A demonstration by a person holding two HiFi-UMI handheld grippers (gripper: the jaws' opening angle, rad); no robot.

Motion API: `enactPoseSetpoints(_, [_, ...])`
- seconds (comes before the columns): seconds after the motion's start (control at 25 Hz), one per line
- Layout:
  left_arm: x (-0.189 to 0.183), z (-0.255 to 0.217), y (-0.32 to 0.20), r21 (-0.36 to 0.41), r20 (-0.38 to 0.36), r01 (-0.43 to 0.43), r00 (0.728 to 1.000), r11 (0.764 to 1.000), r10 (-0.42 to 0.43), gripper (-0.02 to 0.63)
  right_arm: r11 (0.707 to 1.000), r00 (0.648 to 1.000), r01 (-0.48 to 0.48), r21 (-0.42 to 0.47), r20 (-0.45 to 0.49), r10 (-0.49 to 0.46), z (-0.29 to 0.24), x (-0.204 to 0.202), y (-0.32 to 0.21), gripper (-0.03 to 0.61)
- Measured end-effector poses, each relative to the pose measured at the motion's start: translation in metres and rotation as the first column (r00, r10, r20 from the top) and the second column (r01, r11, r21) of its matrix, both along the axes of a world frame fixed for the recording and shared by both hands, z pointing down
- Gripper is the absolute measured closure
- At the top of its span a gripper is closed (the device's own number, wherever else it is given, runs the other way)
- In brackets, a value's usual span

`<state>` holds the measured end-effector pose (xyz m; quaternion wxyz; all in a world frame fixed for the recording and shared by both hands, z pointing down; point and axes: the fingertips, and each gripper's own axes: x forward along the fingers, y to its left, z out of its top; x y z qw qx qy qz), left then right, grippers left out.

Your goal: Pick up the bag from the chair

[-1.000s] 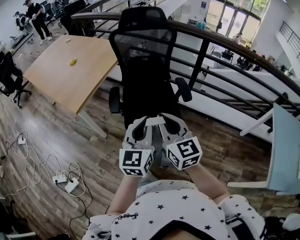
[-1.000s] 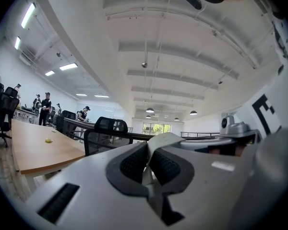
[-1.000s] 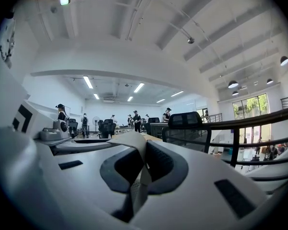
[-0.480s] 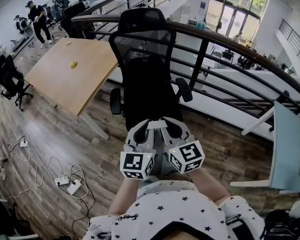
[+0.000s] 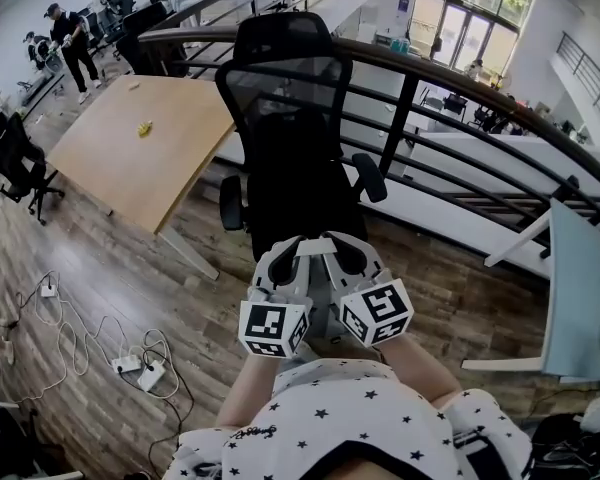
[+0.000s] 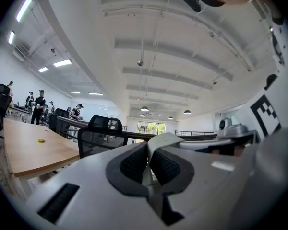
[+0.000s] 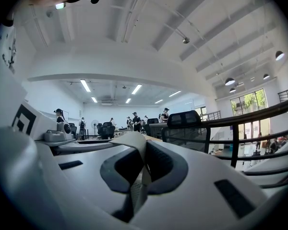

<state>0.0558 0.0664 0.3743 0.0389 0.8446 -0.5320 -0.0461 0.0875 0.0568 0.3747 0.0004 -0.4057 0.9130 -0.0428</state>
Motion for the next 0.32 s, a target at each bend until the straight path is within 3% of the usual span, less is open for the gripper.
enactPoseSetpoints(0.32, [-0.005,-0.003,-0.017,0.004,-0.005,-0.017,1.000,1.000,0.017,0.598,1.000,1.000,-0.011,0.006,0.002,0.011,-0.003,-0.006,-0.017,0.581])
